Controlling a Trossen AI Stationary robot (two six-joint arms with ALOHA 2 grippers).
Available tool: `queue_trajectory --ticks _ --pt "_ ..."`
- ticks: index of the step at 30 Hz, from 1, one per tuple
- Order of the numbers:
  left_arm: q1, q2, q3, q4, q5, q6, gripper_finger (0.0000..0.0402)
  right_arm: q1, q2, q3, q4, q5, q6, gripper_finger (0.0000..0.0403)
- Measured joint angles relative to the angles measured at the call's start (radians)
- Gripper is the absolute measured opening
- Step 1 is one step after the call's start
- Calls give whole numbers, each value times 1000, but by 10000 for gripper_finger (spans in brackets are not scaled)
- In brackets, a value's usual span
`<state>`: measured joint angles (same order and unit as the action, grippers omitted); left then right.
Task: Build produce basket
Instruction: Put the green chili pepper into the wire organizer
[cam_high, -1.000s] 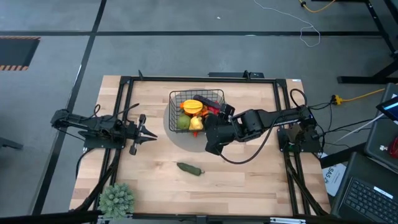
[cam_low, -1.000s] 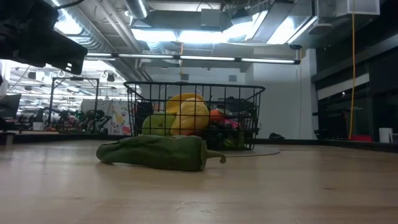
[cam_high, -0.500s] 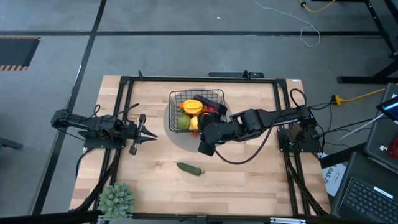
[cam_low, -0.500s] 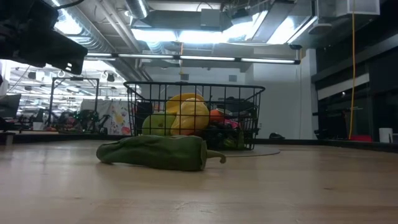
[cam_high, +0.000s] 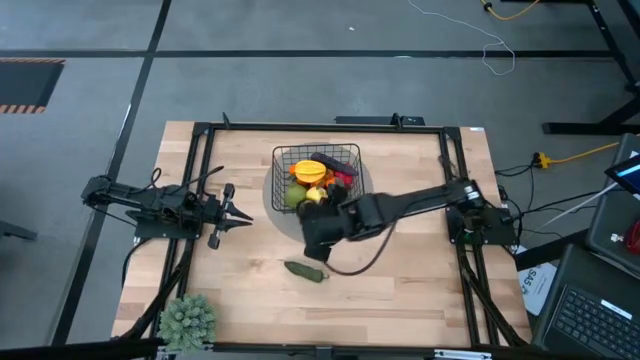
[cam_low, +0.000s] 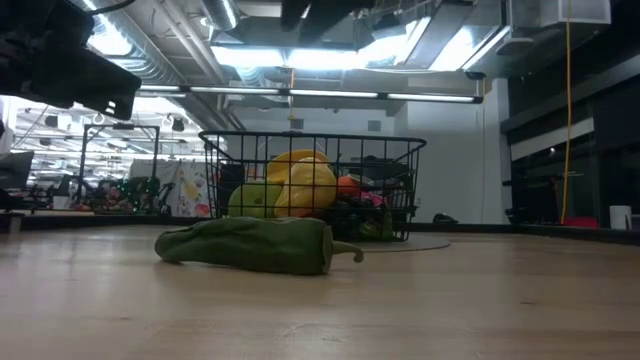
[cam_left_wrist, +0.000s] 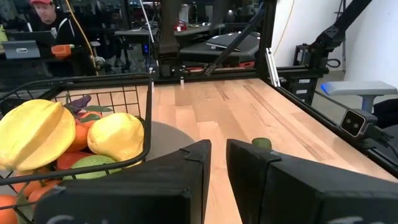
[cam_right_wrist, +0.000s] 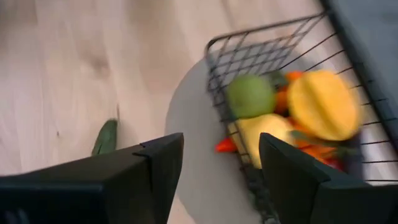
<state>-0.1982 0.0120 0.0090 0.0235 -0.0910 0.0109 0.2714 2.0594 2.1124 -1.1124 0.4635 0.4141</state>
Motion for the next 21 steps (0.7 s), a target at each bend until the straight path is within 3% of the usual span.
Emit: queue_trajectory --ticks 9,17,21 --pt "0 0 0 0 0 0 41 23 166 0 74 -137 2 200" --pt "0 0 0 0 0 0 41 46 275 0 121 -159 106 200" --pt "0 0 0 0 0 0 41 49 323 0 176 -256 105 200"
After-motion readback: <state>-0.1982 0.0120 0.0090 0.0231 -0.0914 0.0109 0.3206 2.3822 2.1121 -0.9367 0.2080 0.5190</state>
